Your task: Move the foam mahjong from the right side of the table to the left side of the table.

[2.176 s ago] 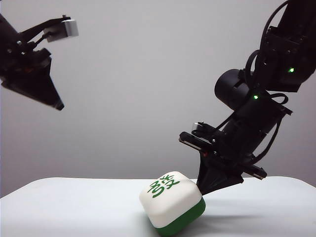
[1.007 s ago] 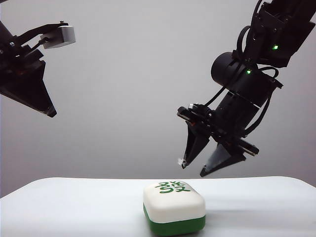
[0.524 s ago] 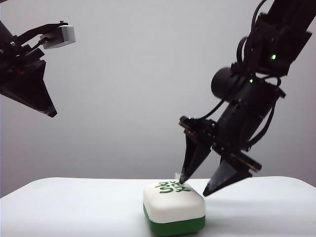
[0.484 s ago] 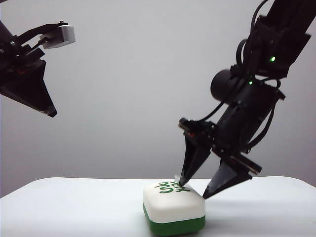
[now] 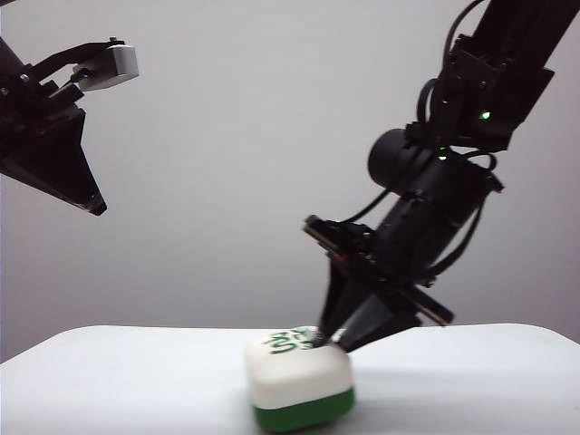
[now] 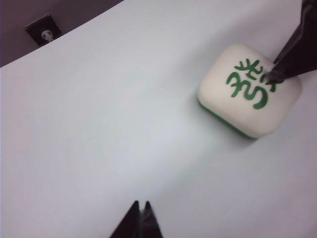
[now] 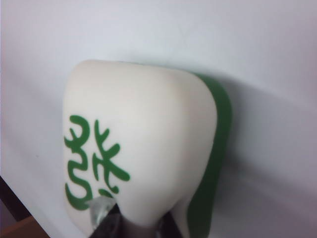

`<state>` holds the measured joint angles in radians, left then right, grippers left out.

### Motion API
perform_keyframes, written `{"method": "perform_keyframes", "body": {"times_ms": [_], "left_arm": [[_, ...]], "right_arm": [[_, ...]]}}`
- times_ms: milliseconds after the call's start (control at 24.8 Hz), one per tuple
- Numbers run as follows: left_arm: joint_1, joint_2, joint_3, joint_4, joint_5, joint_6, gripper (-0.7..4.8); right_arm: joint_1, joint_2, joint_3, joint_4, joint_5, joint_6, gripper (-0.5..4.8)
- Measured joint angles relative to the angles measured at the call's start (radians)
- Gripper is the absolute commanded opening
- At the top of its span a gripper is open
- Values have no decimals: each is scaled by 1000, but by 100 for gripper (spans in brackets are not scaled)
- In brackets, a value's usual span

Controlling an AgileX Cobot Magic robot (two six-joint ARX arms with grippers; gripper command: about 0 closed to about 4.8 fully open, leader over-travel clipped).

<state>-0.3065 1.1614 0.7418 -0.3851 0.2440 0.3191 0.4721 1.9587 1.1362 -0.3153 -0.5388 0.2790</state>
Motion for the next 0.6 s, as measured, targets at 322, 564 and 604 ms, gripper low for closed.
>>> {"method": "perform_keyframes", "body": {"times_ms": [322, 564, 604], "left_arm": [[0, 0, 0, -18, 0, -2, -5], [0, -3, 0, -53, 0, -2, -5], [0, -6, 0, -58, 0, -2, -5]], "right_arm": [[80, 13, 0, 172, 7, 163, 83], [165, 20, 0, 347, 55, 337, 83], [181, 21, 1, 377, 58, 358, 83]]}}
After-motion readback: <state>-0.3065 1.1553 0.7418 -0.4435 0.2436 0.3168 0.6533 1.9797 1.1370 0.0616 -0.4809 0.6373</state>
